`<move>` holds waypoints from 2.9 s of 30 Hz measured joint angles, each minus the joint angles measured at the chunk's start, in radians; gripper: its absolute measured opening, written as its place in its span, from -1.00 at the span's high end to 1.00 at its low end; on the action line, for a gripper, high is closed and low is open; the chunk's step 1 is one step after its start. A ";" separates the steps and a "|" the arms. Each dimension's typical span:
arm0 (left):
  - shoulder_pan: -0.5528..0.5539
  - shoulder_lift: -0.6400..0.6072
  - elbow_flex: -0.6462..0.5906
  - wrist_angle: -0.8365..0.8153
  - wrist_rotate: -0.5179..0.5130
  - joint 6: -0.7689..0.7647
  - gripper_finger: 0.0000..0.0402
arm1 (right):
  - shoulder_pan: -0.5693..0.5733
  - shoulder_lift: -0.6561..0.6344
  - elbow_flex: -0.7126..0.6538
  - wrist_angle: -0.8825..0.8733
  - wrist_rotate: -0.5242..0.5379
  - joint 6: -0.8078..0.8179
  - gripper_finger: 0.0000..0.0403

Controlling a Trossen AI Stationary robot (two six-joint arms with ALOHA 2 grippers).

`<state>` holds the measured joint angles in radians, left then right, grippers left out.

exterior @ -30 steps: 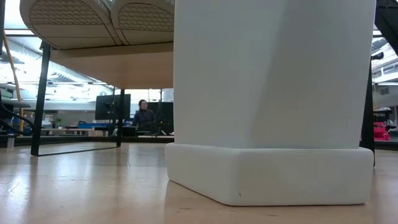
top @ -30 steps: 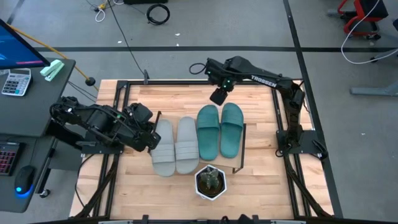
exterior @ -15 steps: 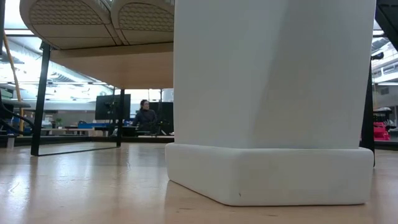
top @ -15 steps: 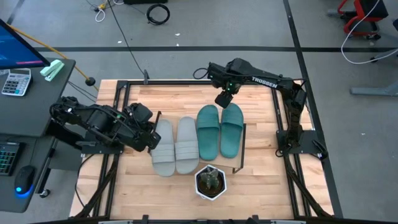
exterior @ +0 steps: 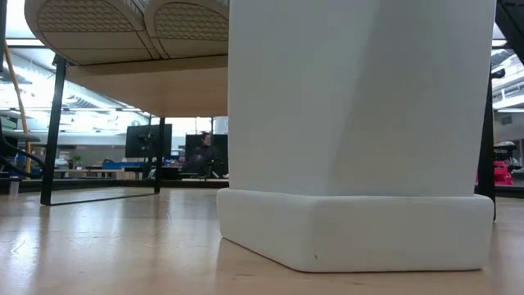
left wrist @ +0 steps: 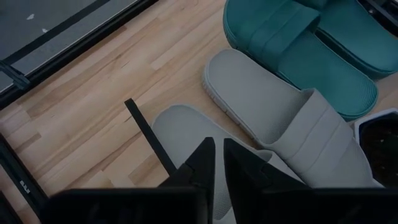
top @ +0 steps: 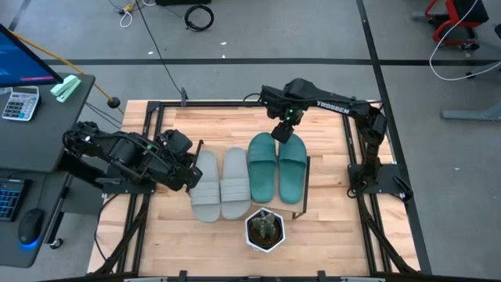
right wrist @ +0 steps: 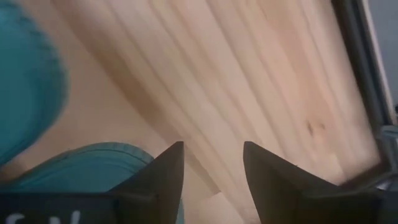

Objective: Pick and place slides into the shelf
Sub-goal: Adjust the green slides on the shelf

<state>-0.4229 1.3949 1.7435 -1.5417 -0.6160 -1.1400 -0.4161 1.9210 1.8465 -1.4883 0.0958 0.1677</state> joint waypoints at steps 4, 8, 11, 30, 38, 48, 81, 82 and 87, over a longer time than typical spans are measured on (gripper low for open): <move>0.000 0.000 0.000 0.000 0.000 0.001 0.84 | 0.000 -0.043 0.000 0.000 -0.033 0.000 0.14; 0.000 0.000 0.000 0.000 -0.004 0.001 0.83 | -0.003 -0.088 0.000 0.008 -0.088 0.020 0.14; 0.000 0.000 0.000 0.000 -0.009 0.001 0.81 | -0.002 -0.112 0.000 0.030 -0.112 0.023 0.14; 0.000 0.000 0.000 0.003 -0.012 0.000 0.80 | -0.025 -0.116 -0.135 0.071 -0.016 0.105 0.14; 0.000 0.000 0.000 0.003 -0.011 0.001 0.85 | 0.014 -0.124 -0.156 0.092 -0.088 0.102 0.14; 0.000 0.000 0.000 0.003 -0.013 0.001 0.80 | 0.008 -0.191 -0.155 0.199 0.001 0.110 0.14; 0.000 0.000 0.000 0.052 -0.016 0.001 0.83 | 0.022 -0.147 -0.154 0.465 -0.154 0.169 0.17; 0.000 0.000 0.000 0.052 -0.016 0.001 0.82 | 0.024 -0.147 -0.154 0.465 -0.152 0.170 0.17; 0.000 0.000 0.000 0.053 -0.016 0.002 0.80 | 0.037 -0.147 -0.159 0.468 -0.113 0.184 0.18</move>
<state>-0.4232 1.3949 1.7432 -1.4891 -0.6315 -1.1385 -0.3794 1.7737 1.6870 -1.0205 -0.0175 0.3516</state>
